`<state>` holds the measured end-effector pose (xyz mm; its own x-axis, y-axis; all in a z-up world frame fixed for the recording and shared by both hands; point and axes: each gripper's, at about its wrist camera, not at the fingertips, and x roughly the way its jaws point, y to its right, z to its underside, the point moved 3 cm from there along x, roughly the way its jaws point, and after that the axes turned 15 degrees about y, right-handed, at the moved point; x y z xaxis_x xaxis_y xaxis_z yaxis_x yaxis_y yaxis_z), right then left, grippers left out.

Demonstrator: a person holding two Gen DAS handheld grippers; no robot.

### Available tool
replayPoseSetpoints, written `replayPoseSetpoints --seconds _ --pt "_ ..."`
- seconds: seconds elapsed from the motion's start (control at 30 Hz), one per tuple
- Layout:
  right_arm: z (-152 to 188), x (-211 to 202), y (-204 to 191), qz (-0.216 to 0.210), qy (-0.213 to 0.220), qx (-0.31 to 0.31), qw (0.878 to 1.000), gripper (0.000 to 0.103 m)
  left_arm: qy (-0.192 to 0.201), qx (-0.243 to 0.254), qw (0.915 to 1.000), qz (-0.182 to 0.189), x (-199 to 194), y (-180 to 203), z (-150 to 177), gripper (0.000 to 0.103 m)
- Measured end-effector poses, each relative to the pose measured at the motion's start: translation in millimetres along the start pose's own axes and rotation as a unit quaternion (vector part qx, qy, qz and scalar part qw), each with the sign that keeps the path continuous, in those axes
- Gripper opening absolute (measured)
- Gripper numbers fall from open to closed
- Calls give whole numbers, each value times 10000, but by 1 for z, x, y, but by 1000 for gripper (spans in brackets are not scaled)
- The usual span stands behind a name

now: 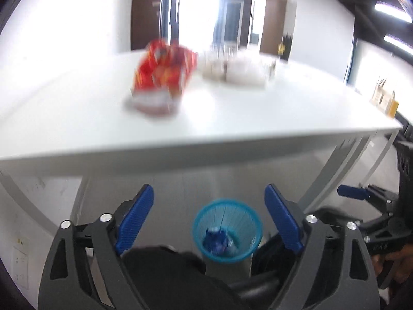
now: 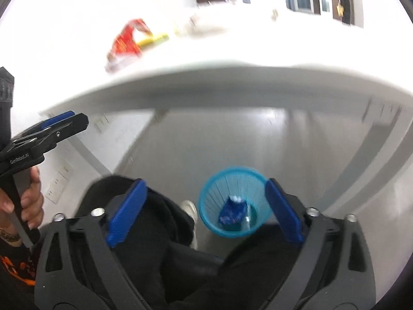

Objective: Collect trash
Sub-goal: 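Raise both open tools back toward the remaining trash on the table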

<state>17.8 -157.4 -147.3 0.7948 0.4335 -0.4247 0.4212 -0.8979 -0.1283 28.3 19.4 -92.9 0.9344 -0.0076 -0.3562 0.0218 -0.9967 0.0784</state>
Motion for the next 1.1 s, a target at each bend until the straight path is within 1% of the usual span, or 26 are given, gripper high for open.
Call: replayPoseSetpoints --seconds 0.13,0.23,0.33,0.4,0.47,0.6,0.7,0.8,0.87,0.97,1.1 --pt "-31 -19 -12 -109 493 -137 9986 94 445 -109 9989 16 -22 -5 -30 96" --pt "-53 -29 -17 -138 781 -217 9966 94 647 -129 9978 17 -31 -6 -45 97" --pt "-73 -38 -18 -94 1077 -282 9937 94 819 -86 9966 -23 -39 -1 -57 97" --pt "-83 -40 -19 -2 1208 -380 9920 94 903 -122 9958 -108 -36 -3 -65 97" --pt "-92 -43 -16 77 1305 -387 9907 94 905 -140 9956 -193 -34 -4 -75 97" --pt "-105 -41 -7 161 1324 -298 9906 94 881 -218 9952 -375 -23 -12 -92 97" --pt "-115 -39 -5 178 1279 -210 9914 94 772 -248 9957 -440 -14 -17 -104 97" --pt "-126 -40 -9 189 1288 -307 9910 94 829 -176 9951 -513 -11 -21 -114 97" --pt "-129 -42 -10 229 1331 -356 9902 94 861 -211 9945 -549 -10 -27 -116 97" --pt "-134 -41 -8 231 1379 -264 9898 94 805 -450 9940 -585 -8 -36 -113 97" --pt "-140 -32 -4 224 1326 -201 9907 94 797 -413 9940 -630 -7 -39 -111 97"
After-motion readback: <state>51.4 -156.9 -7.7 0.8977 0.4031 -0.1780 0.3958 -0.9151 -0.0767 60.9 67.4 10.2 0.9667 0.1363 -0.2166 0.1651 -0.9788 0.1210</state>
